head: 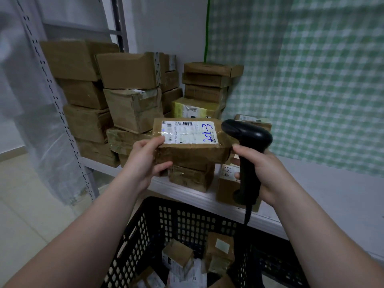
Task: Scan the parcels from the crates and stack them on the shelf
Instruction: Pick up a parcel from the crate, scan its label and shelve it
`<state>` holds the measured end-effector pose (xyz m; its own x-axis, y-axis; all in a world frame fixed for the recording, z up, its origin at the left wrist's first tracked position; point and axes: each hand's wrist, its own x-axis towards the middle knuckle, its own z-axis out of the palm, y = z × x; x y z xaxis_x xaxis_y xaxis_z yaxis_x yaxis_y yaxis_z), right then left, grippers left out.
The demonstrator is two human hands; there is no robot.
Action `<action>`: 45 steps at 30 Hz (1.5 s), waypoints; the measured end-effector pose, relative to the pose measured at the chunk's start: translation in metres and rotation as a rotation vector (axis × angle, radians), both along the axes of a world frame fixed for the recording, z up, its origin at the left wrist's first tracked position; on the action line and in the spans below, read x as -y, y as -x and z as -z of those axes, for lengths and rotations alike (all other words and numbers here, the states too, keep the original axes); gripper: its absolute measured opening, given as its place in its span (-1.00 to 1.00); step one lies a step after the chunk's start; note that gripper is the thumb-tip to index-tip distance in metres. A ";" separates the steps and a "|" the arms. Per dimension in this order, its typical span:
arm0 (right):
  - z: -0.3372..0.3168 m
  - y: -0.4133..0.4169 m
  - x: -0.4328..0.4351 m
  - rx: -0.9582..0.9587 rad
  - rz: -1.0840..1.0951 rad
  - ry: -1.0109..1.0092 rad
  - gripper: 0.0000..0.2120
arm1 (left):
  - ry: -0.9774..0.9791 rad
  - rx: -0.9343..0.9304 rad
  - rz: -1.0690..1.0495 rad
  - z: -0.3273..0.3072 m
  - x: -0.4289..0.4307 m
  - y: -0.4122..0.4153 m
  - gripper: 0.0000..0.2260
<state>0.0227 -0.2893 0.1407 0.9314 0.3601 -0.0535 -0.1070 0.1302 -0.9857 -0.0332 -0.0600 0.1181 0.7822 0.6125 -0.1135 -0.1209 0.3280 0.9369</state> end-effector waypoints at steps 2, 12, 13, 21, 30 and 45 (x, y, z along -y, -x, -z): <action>-0.008 -0.013 -0.011 0.010 -0.028 -0.022 -0.80 | -0.023 -0.004 0.003 -0.015 -0.010 -0.017 -0.60; -0.014 -0.071 -0.066 0.008 -0.009 -0.056 -0.79 | -0.139 -0.077 -0.072 -0.041 -0.041 -0.101 -0.79; -0.012 -0.075 -0.070 0.001 -0.007 -0.047 -0.77 | -0.163 -0.095 -0.083 -0.039 -0.044 -0.107 -0.78; -0.002 -0.082 -0.078 0.005 -0.057 0.005 -0.80 | -0.450 -0.163 -0.146 -0.008 -0.055 -0.116 -0.56; 0.048 -0.033 -0.037 0.025 -0.097 0.110 -0.71 | -0.554 -0.194 -0.057 0.059 -0.030 -0.051 -0.82; 0.228 0.011 -0.057 -0.341 -0.343 0.483 -0.76 | -0.357 -0.881 0.371 0.299 -0.051 0.017 -0.86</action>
